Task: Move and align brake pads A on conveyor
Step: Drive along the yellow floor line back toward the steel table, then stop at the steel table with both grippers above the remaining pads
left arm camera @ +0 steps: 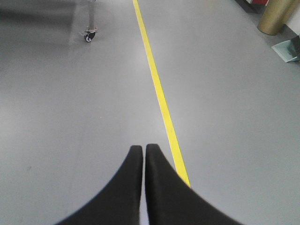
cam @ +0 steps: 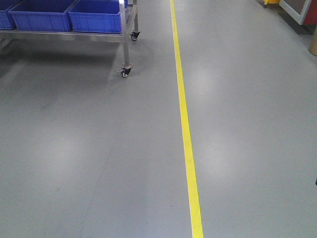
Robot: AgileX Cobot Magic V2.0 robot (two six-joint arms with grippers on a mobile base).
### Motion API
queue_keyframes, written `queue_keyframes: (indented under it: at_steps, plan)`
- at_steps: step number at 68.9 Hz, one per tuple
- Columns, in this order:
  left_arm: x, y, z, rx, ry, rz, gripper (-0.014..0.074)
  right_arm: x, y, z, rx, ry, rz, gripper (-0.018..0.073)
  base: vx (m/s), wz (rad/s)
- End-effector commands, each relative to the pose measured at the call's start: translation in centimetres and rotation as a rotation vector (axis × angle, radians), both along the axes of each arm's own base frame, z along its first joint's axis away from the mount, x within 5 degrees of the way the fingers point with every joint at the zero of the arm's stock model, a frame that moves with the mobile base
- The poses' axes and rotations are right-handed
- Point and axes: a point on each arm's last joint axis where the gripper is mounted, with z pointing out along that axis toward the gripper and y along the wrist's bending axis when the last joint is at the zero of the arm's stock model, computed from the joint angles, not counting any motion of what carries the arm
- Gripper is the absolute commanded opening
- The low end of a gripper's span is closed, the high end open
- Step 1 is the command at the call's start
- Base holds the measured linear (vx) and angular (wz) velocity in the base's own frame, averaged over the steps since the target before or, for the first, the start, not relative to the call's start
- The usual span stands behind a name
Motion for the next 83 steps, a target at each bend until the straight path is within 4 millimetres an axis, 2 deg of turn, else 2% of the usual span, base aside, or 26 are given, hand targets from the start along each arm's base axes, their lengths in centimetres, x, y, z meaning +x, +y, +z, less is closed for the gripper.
queue_keyframes:
  at_steps: [1,27,46,61,83]
  plan:
    - [0.21,-0.22,1.30,-0.023,-0.081,-0.020,-0.0006,0.16,-0.01,1.45,0.013,-0.092,-0.004,-0.0003,0.11,0.01]
    - [0.21,-0.22,1.30,-0.023,-0.081,-0.020,-0.0006,0.16,-0.01,1.45,0.013,-0.092,-0.004,-0.0003,0.05,0.02]
    - [0.21,-0.22,1.30,-0.023,-0.081,-0.020,-0.0006,0.16,-0.01,1.45,0.013,-0.092,-0.004,-0.0003,0.07,0.28]
    - [0.21,-0.22,1.30,-0.023,-0.081,-0.020,-0.0006,0.16,-0.01,1.45,0.013,-0.092,-0.004,-0.0003,0.13,0.63]
    - [0.19,-0.21,1.30,-0.023,-0.081,-0.020,-0.0006,0.16,-0.01,1.45,0.013,-0.092,-0.004,-0.0003,0.14,0.95]
